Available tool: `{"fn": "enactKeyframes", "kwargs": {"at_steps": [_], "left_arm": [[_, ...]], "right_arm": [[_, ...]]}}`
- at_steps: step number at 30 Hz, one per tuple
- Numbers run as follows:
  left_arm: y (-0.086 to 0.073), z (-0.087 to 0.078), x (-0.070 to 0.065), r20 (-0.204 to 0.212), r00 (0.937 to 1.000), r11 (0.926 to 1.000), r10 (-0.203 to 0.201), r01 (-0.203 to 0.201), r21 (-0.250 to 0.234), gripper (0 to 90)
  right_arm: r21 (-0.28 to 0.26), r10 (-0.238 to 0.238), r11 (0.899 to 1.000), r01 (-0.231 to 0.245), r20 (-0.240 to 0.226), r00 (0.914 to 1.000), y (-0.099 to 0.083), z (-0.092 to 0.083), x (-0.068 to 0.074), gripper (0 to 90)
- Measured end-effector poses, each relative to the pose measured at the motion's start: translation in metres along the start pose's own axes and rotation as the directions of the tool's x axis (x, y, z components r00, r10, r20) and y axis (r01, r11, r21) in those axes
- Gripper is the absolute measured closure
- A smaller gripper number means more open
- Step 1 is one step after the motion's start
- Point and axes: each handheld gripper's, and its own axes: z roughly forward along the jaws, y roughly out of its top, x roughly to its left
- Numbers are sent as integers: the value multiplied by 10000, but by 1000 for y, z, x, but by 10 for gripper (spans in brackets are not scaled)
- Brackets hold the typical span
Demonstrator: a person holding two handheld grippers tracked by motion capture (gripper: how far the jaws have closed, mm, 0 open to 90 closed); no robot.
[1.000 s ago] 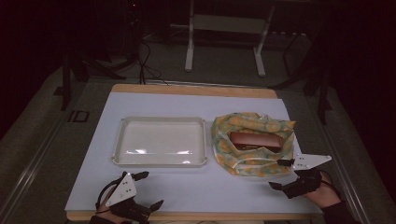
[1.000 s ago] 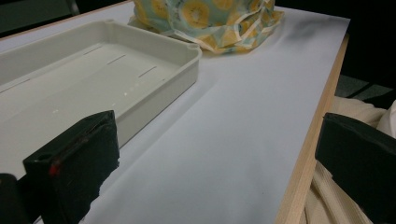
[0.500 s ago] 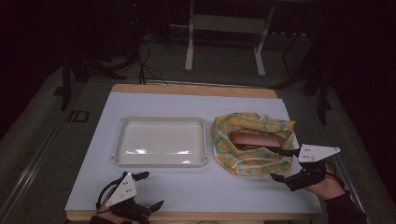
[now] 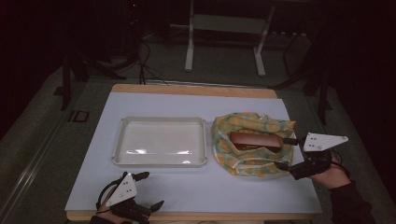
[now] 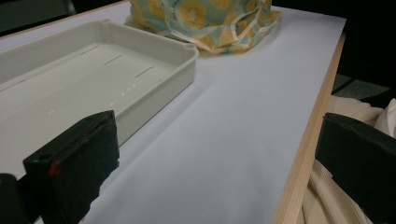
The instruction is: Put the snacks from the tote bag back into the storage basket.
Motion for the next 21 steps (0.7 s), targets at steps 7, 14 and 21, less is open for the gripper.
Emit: {"fn": "enactKeyframes", "kwargs": {"at_steps": [7, 14, 21], "left_arm": [[0, 1, 0, 78, 10000, 10000, 43, -44, 33, 0], [0, 1, 0, 99, 10000, 10000, 7, -7, 51, 0], [0, 1, -1, 129, 9999, 10000, 59, -60, 68, 0]], "right_arm": [[54, -88, 9999, 87, 159, 9998, 8, 4, -12, 143], [43, -211, 9998, 210, 190, 9996, 17, 6, -25, 151], [269, -279, 9993, 270, 337, 9990, 19, 14, -39, 168]]}}
